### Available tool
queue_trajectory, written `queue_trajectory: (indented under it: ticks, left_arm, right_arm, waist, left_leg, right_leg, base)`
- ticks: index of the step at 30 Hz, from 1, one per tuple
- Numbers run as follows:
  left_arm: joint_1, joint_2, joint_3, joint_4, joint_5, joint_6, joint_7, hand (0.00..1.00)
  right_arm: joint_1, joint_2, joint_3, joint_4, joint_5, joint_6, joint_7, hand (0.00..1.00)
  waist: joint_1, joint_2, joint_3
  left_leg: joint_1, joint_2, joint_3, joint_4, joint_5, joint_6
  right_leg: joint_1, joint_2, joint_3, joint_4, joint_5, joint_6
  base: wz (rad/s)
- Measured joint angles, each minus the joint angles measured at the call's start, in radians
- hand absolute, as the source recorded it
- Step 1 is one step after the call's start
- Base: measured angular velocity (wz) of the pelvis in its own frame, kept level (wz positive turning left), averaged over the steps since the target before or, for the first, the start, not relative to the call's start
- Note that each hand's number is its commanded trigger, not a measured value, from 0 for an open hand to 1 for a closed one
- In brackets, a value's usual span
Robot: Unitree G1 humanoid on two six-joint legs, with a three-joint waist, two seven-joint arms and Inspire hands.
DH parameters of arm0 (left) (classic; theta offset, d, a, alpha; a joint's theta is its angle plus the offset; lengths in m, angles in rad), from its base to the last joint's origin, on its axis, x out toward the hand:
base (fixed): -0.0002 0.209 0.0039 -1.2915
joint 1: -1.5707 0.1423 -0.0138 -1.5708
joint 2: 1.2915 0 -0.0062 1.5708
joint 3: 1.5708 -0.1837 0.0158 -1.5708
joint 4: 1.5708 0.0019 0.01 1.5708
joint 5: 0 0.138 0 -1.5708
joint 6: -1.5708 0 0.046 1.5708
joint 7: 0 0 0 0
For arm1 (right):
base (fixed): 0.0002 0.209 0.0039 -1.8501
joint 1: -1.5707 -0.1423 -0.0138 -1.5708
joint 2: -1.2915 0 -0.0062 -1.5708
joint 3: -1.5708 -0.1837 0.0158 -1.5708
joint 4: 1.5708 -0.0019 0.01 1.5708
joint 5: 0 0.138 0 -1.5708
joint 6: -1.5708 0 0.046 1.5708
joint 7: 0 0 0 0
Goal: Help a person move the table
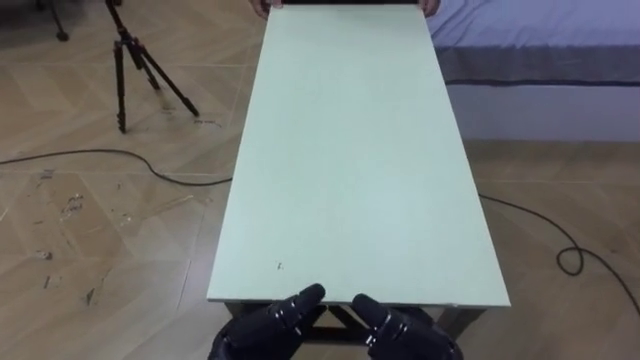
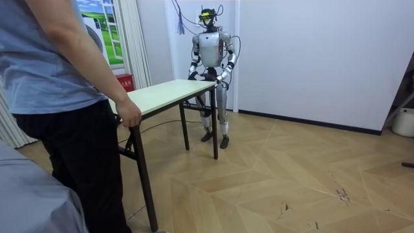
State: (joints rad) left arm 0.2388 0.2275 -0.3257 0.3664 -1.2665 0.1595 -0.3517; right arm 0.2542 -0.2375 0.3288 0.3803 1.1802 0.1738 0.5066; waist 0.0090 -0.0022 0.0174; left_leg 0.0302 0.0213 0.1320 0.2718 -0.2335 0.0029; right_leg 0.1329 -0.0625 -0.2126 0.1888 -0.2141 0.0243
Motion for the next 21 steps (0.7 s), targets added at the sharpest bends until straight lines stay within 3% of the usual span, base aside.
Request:
queue_trajectory:
  ticks: [8, 15, 21]
  left_arm:
    - [-0.015, -0.017, 0.018, 0.011, -0.081, 0.032, 0.068, 0.0]
    - [-0.03, -0.042, 0.028, 0.04, -0.129, 0.061, 0.108, 0.0]
    - [-0.03, -0.062, 0.035, 0.042, -0.205, 0.062, 0.156, 0.0]
  right_arm:
    - [-0.015, 0.001, -0.011, 0.01, 0.044, 0.021, -0.031, 0.0]
    - [-0.013, 0.016, -0.024, 0.01, 0.214, 0.033, -0.101, 0.0]
    - [-0.014, 0.049, -0.028, 0.01, 0.274, 0.013, -0.139, 0.0]
  waist:
    - [0.006, -0.003, 0.0081]
    - [0.028, 0.009, 0.0034]
    - [0.026, 0.02, 0.0019]
  left_leg:
    - [0.014, 0.002, -0.004, 0.0, 0.0, 0.0]
    - [0.033, 0.002, 0.005, -0.012, 0.0, 0.0]
    - [0.041, 0.002, 0.006, -0.014, 0.0, -0.001]
  right_leg:
    - [0.012, 0.002, -0.007, 0.0, 0.0, 0.0]
    - [0.015, 0.003, 0.009, 0.001, 0.0, -0.001]
    - [0.024, 0.004, 0.016, 0.0, 0.0, -0.001]
  base:
    - [0.0]
    - [-0.07]
    - [-0.03]
